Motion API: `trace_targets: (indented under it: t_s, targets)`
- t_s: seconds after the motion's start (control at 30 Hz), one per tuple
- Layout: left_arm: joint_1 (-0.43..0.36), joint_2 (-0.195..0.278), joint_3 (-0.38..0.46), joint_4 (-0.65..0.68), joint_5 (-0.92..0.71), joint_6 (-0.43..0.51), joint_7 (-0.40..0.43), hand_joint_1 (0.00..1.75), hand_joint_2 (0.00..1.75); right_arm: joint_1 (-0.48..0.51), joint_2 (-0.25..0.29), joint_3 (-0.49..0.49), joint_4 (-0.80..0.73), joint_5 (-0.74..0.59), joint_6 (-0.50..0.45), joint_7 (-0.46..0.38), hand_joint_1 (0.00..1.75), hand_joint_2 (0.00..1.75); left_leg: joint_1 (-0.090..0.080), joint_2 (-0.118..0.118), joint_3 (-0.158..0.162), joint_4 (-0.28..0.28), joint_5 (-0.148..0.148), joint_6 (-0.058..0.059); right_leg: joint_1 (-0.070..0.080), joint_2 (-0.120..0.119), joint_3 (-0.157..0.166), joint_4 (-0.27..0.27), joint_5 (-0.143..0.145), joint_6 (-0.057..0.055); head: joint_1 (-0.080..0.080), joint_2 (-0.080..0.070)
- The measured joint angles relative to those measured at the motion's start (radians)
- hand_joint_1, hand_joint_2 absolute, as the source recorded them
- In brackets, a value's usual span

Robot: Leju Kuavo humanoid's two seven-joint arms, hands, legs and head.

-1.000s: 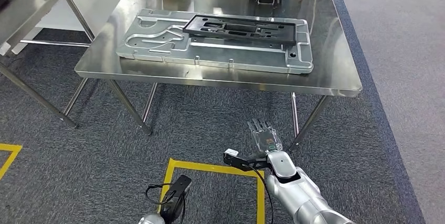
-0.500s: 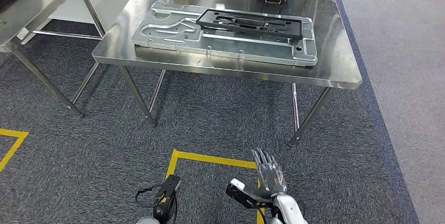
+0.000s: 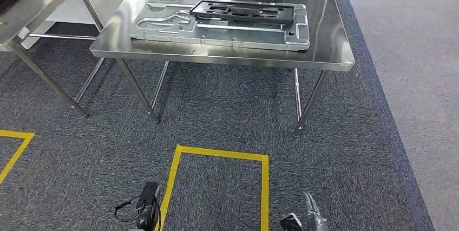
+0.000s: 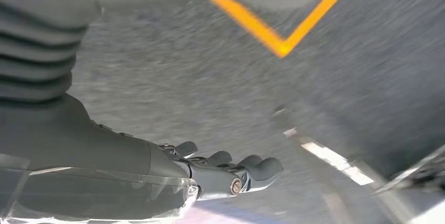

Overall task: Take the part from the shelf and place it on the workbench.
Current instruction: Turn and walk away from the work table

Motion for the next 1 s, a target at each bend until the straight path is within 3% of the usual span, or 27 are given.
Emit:
trace_targets:
  t_s: [0.03, 0.07, 0.1, 0.17, 0.23, 0.27, 0.33, 0.4, 0.47, 0.53, 0.57, 0.6, 0.63, 0.73, 0.8, 0.9, 0.93, 1.0]
  targets:
    - [0.001, 0.003, 0.002, 0.000, 0.001, 0.001, -0.001, 0.00, 0.00, -0.001, -0.002, -0.026, 0.018, -0.002, 0.001, -0.008, 0.00, 0.00, 0.000, 0.000, -0.016, 0.063, -0.032, -0.002, 0.002, 0.000, -0.010, 0.001, 0.007, -0.001, 0.000, 0.000]
    - [0.002, 0.006, 0.004, 0.000, 0.001, 0.002, -0.002, 0.00, 0.00, -0.003, -0.003, -0.047, 0.033, -0.002, 0.002, -0.010, 0.00, 0.00, 0.000, 0.000, -0.021, 0.105, -0.045, -0.002, 0.005, 0.000, -0.019, 0.002, 0.014, -0.001, 0.000, 0.000]
    - [0.003, 0.007, 0.005, 0.000, 0.000, 0.003, -0.004, 0.00, 0.00, -0.004, -0.003, -0.061, 0.047, -0.003, 0.006, -0.008, 0.00, 0.00, 0.000, 0.000, -0.010, 0.113, -0.039, -0.001, 0.007, 0.000, -0.027, 0.003, 0.020, -0.001, 0.000, 0.000]
    - [0.001, 0.015, 0.006, -0.001, -0.015, 0.001, -0.003, 0.00, 0.00, -0.009, -0.003, -0.092, 0.079, -0.011, 0.030, -0.004, 0.00, 0.00, -0.002, -0.001, 0.070, 0.015, 0.005, 0.010, 0.010, 0.001, -0.037, 0.005, 0.027, 0.002, 0.000, 0.000]
    - [-0.009, 0.034, 0.006, -0.006, -0.039, -0.011, -0.001, 0.00, 0.00, -0.024, -0.004, -0.139, 0.131, -0.033, 0.071, -0.017, 0.00, 0.00, -0.008, -0.003, 0.164, -0.124, 0.027, 0.024, 0.013, 0.001, -0.042, 0.006, 0.034, 0.008, 0.000, 0.000]
    - [-0.007, 0.048, 0.005, -0.013, -0.055, -0.024, -0.015, 0.00, 0.00, -0.033, -0.006, -0.167, 0.164, -0.054, 0.092, -0.032, 0.00, 0.00, -0.011, -0.003, 0.187, -0.166, 0.027, 0.030, 0.014, 0.000, -0.043, 0.006, 0.038, 0.012, 0.000, 0.000]
    - [0.050, 0.081, 0.001, -0.073, -0.098, -0.097, -0.099, 0.00, 0.00, -0.039, -0.006, -0.244, 0.221, -0.119, 0.125, -0.061, 0.00, 0.00, -0.015, 0.001, 0.197, -0.189, 0.025, 0.036, 0.014, 0.003, -0.040, 0.003, 0.043, 0.021, 0.000, 0.000]
    - [0.183, 0.103, 0.012, -0.234, -0.161, -0.251, -0.209, 0.00, 0.00, -0.027, 0.000, -0.351, 0.255, -0.162, 0.158, -0.076, 0.00, 0.00, -0.011, 0.012, 0.211, -0.210, 0.032, 0.046, 0.012, 0.008, -0.041, 0.015, 0.030, 0.029, 0.000, 0.000]
    - [0.310, 0.105, 0.061, -0.403, -0.220, -0.425, -0.294, 0.00, 0.00, -0.012, 0.006, -0.461, 0.281, -0.150, 0.196, -0.079, 0.00, 0.00, -0.007, 0.020, 0.217, -0.225, 0.043, 0.057, 0.010, 0.010, -0.072, 0.089, -0.027, 0.037, 0.000, 0.000]
    - [0.384, 0.099, 0.130, -0.507, -0.274, -0.562, -0.371, 0.00, 0.00, -0.009, 0.007, -0.551, 0.312, -0.122, 0.215, -0.071, 0.00, 0.00, -0.009, 0.018, 0.205, -0.223, 0.048, 0.062, 0.008, 0.010, -0.132, 0.214, -0.096, 0.043, 0.000, 0.000]
    - [0.407, 0.090, 0.162, -0.552, -0.299, -0.614, -0.396, 0.00, 0.00, -0.014, 0.007, -0.591, 0.331, -0.111, 0.213, -0.062, 0.00, 0.00, -0.009, 0.016, 0.198, -0.219, 0.048, 0.062, 0.007, 0.010, -0.153, 0.260, -0.111, 0.046, 0.000, 0.000]
    - [0.427, 0.075, 0.186, -0.599, -0.312, -0.646, -0.394, 0.00, 0.00, -0.023, 0.007, -0.629, 0.349, -0.103, 0.207, -0.051, 0.00, 0.00, -0.008, 0.016, 0.194, -0.214, 0.048, 0.062, 0.005, 0.010, -0.158, 0.272, -0.106, 0.048, 0.000, 0.000]
    - [0.446, 0.054, 0.195, -0.649, -0.306, -0.655, -0.355, 0.00, 0.00, -0.033, 0.007, -0.664, 0.365, -0.098, 0.200, -0.039, 0.00, 0.00, -0.008, 0.015, 0.191, -0.209, 0.047, 0.060, 0.003, 0.010, -0.142, 0.247, -0.083, 0.050, 0.000, 0.000]
    - [0.521, -0.013, 0.131, -0.808, -0.182, -0.567, -0.137, 0.00, 0.00, -0.056, 0.011, -0.759, 0.405, -0.099, 0.191, 0.007, 0.00, 0.00, -0.009, 0.012, 0.183, -0.186, 0.036, 0.045, -0.003, 0.012, -0.043, 0.067, -0.006, 0.051, 0.000, 0.000]
    - [0.556, -0.037, 0.068, -0.856, -0.095, -0.474, -0.083, 0.00, 0.00, -0.066, 0.017, -0.808, 0.432, -0.078, 0.185, 0.060, 0.00, 0.00, -0.012, 0.009, 0.178, -0.176, 0.031, 0.032, 0.000, 0.014, -0.022, 0.023, 0.000, 0.040, 0.000, 0.000]
    - [0.494, -0.042, 0.069, -0.738, -0.024, -0.305, -0.166, 0.00, 0.00, -0.078, 0.020, -0.837, 0.474, 0.004, 0.164, 0.184, 0.00, 0.00, -0.008, -0.002, 0.169, -0.166, 0.029, 0.016, 0.003, 0.002, -0.026, 0.019, 0.010, 0.017, 0.000, 0.000]
    - [0.458, -0.034, 0.089, -0.664, -0.019, -0.259, -0.202, 0.00, 0.00, -0.082, 0.020, -0.840, 0.487, 0.029, 0.156, 0.232, 0.00, 0.00, -0.006, -0.005, 0.158, -0.143, 0.011, 0.011, 0.002, -0.004, -0.030, 0.017, 0.015, 0.010, 0.000, 0.000]
    - [0.406, -0.013, 0.133, -0.531, -0.035, -0.194, -0.243, 0.00, 0.00, -0.089, 0.020, -0.844, 0.509, 0.064, 0.142, 0.334, 0.00, 0.00, -0.003, -0.006, 0.116, -0.040, -0.057, 0.002, 0.004, -0.010, -0.038, 0.016, 0.021, -0.001, 0.000, 0.000]
